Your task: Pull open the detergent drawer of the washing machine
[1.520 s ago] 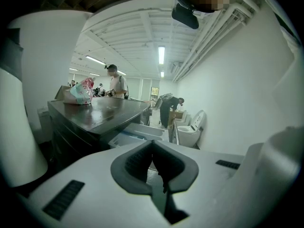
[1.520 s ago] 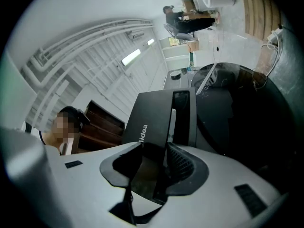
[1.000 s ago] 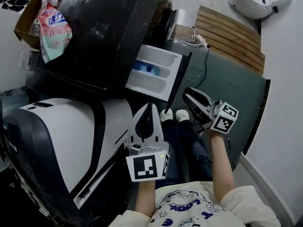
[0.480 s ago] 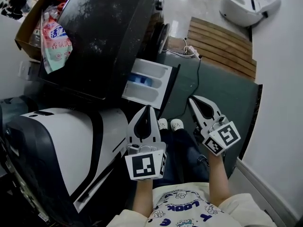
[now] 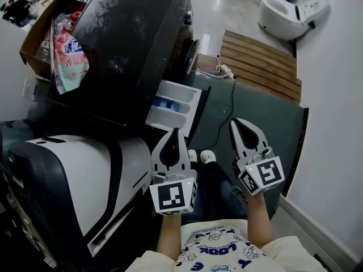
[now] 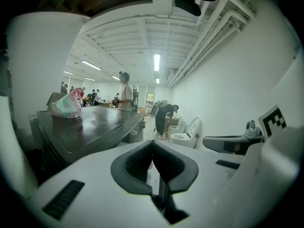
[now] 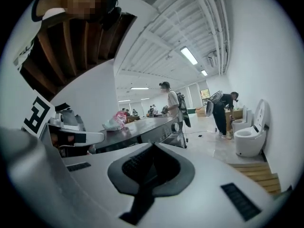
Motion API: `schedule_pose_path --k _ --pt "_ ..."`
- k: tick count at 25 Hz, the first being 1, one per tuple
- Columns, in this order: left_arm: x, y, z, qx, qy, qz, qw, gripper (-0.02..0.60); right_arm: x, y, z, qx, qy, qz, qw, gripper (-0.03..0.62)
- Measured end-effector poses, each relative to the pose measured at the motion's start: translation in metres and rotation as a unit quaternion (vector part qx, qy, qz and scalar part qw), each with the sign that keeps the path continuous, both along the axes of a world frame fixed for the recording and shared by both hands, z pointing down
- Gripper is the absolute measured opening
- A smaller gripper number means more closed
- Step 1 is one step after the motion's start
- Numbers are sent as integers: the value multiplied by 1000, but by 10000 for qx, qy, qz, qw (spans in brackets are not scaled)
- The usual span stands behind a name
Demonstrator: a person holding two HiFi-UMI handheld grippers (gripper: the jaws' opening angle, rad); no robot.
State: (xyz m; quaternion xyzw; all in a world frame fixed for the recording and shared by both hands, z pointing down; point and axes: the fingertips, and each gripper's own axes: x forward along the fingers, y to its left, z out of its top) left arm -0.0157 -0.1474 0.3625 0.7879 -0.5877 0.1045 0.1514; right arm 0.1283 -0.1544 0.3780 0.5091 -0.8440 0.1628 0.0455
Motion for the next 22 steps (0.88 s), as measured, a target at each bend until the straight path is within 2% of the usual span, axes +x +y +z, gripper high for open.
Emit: schedule_pose_path --k 7,22 --pt "4 -8 -5 46 12 61 10000 14 6 -2 -8 59 346 230 9991 14" --pt "10 -17 -17 148 40 159 9998 14 6 -12 -30 254 287 418 9984 14"
